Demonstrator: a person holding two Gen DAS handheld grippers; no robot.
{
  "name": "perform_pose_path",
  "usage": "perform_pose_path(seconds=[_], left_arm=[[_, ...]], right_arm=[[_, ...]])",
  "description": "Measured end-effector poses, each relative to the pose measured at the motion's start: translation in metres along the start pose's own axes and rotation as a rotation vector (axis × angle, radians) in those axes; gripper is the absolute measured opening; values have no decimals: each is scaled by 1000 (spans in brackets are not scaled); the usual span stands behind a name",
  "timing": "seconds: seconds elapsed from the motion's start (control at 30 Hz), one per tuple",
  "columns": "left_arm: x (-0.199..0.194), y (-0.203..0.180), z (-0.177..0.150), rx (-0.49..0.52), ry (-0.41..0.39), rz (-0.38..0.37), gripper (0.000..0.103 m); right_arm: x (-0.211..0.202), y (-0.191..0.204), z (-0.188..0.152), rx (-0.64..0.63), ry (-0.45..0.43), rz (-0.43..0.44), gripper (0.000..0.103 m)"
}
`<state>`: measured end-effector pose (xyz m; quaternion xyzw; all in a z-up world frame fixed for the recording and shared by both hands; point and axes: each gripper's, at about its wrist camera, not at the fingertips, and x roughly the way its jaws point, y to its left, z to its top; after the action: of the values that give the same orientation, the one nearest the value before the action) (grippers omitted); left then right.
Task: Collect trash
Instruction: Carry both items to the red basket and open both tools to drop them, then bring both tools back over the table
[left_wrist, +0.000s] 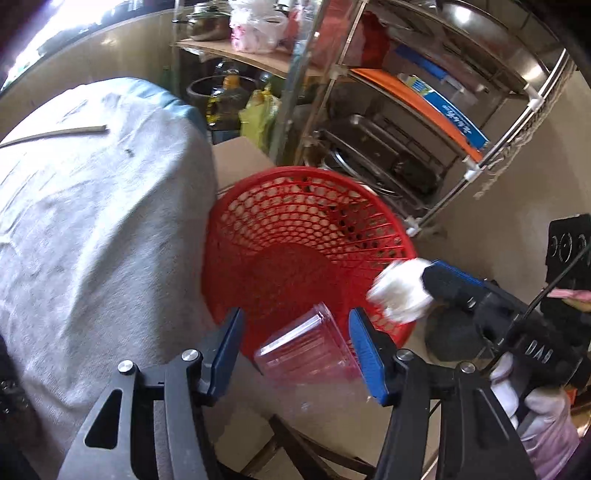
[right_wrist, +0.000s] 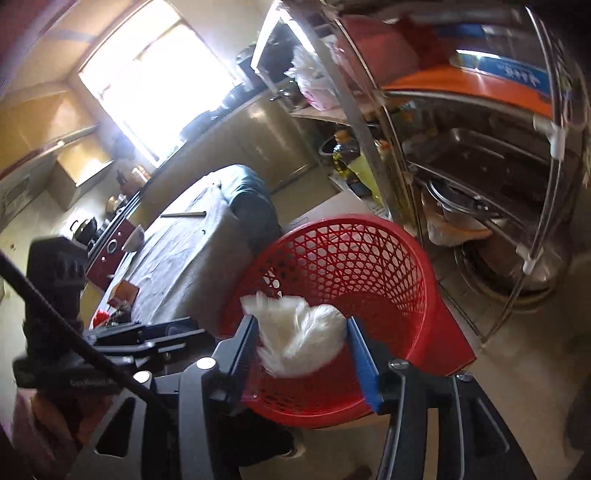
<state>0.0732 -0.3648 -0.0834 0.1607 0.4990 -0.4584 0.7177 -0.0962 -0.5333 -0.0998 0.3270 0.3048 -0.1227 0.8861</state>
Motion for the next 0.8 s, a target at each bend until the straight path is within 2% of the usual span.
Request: perform_pose_path(seconds=[0.1, 0.23, 0.4, 0.57, 0.67, 0.8], left_arm=[[-21, 11, -7, -16, -40, 13, 60], [-68, 23, -24, 0, -144, 75, 62], [-131, 50, -69, -26, -263, 157, 64], [-197, 93, -141, -123, -356, 324, 69], [-230, 126, -185, -223, -388, 451, 72], [-265, 172, -233, -373, -423, 559, 75]], right_arm=[[0, 2, 3, 3, -13, 4, 55], [1, 18, 4, -21, -23, 23, 55], [8, 51, 1, -87, -9, 61, 54], [16, 101, -4, -177, 12, 137, 54], [26, 136, -8, -237, 41, 190, 54], [44, 192, -18, -315, 94, 274, 54]])
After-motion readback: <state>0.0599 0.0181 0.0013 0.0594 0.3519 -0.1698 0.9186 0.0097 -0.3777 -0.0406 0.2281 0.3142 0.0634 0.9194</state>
